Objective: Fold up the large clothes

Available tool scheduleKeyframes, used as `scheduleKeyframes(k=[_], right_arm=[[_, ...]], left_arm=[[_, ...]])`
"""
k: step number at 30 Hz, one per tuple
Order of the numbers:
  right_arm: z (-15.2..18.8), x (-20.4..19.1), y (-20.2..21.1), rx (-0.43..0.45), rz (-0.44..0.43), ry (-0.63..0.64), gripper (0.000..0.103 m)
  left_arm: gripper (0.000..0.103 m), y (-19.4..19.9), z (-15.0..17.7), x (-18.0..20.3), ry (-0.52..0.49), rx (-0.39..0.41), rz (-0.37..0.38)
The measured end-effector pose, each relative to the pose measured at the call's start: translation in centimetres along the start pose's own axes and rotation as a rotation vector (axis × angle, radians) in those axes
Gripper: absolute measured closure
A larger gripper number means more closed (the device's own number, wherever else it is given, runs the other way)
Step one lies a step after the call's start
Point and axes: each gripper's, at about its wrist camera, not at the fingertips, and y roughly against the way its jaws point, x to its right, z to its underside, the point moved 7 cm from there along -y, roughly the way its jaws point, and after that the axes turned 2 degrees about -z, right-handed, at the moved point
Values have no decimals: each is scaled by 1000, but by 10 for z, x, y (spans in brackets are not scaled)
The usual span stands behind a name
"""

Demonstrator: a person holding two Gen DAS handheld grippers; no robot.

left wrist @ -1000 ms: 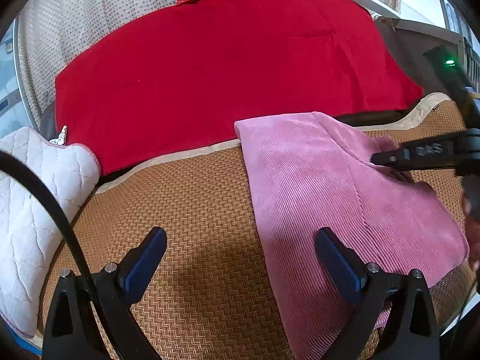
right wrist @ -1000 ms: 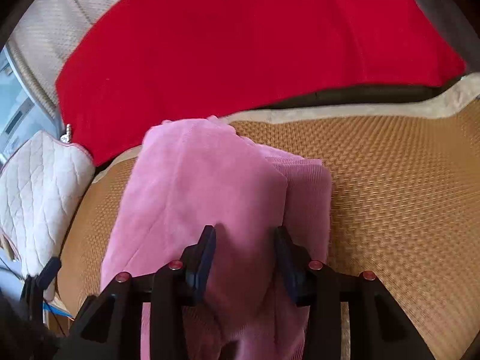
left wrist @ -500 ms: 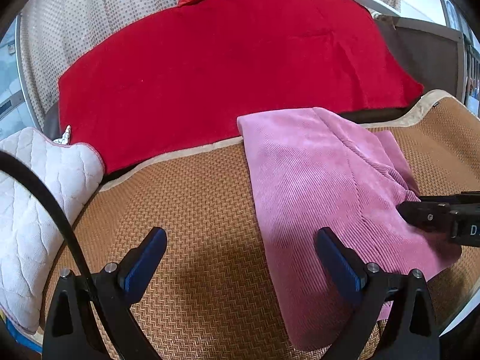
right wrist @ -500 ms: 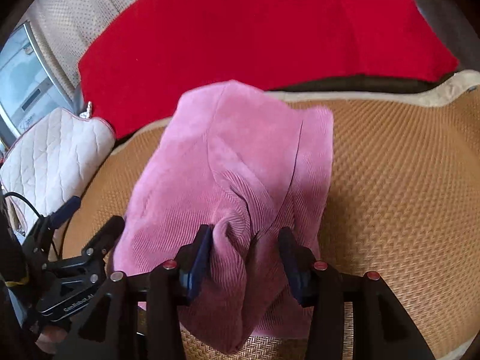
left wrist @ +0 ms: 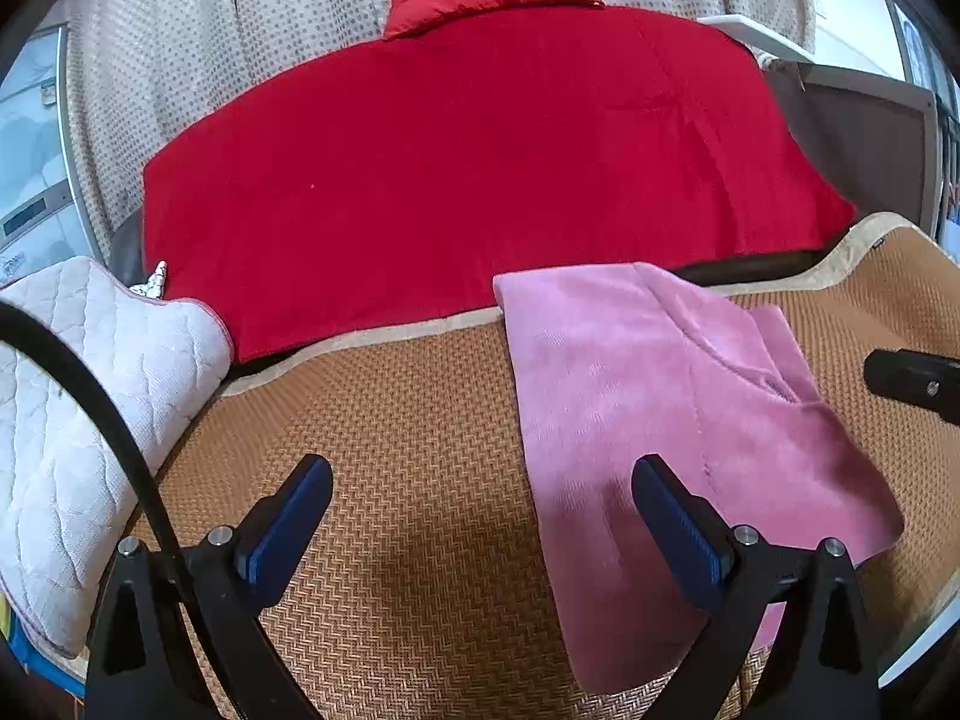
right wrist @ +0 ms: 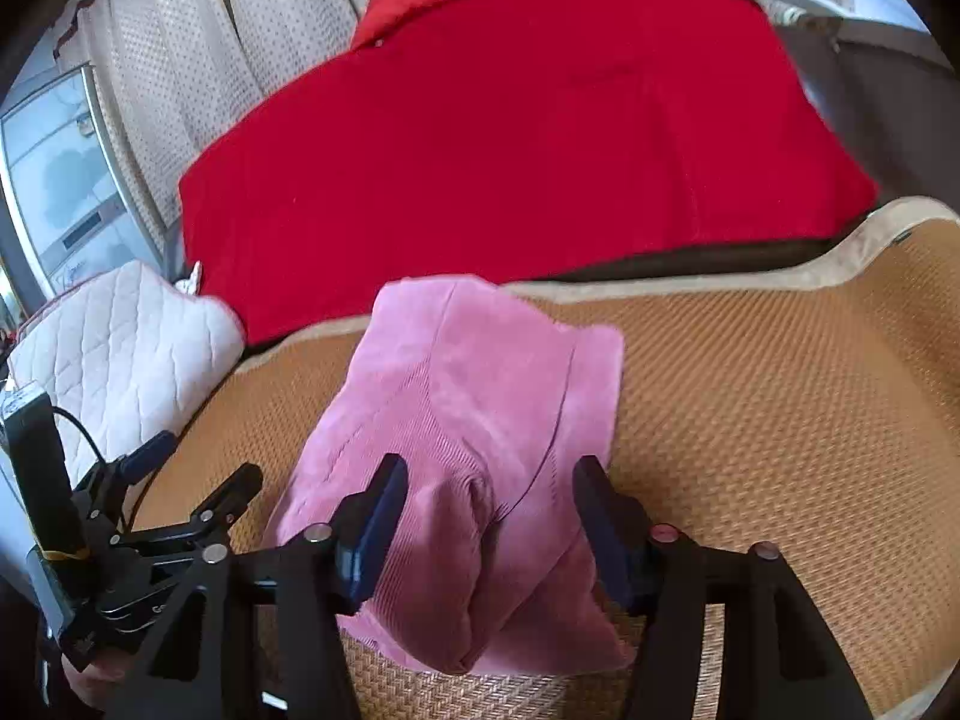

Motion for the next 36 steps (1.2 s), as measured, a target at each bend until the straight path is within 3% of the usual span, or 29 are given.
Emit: scheduleKeyframes(k=[16,27,36], right_arm=[[4,24,22,15,59,16,38],[8,42,22,-2,78,1,38],[14,35,14,-24,68,18,38]], left_arm=[[3,23,-15,14,39,33,-46],[3,21,-16,29,24,10,-33],[3,22,-18,29,36,19,-23]])
